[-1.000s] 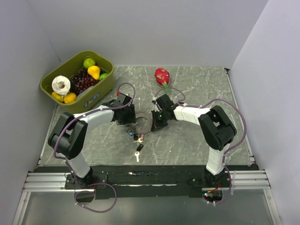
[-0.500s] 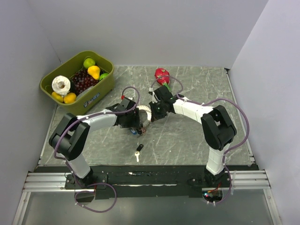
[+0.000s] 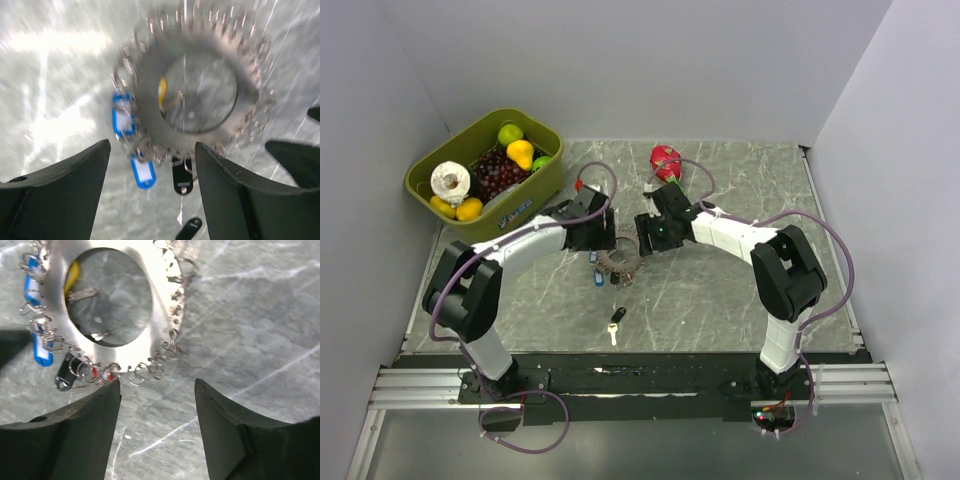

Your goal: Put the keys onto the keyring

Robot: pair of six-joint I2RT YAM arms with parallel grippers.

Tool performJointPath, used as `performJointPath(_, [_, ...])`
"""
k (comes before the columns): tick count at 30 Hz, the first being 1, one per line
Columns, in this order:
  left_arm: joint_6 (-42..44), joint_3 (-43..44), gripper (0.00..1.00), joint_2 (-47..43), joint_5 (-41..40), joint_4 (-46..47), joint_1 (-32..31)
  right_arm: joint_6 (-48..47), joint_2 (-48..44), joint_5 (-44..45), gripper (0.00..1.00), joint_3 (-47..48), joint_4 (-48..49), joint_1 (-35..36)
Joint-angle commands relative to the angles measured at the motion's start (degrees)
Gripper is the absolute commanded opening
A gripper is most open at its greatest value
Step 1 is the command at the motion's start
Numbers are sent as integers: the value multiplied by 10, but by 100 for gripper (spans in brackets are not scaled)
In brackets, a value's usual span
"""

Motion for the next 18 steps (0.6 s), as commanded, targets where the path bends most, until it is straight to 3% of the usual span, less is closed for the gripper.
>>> performJointPath(1, [38,70,76,42,-3,-20,32,27,-37,-5,72,-28,26,-24])
performJointPath(10, [60,209,76,187,15,-52,44,97,-60,-101,77,-121,106,-43])
performJointPath(14, [60,214,72,209,19,-57,48,123,-41,-154,81,-138,141,-42])
performJointPath(18, [58,188,62,193,42,-43,49,149,-28,-180,82,-148,174,-41])
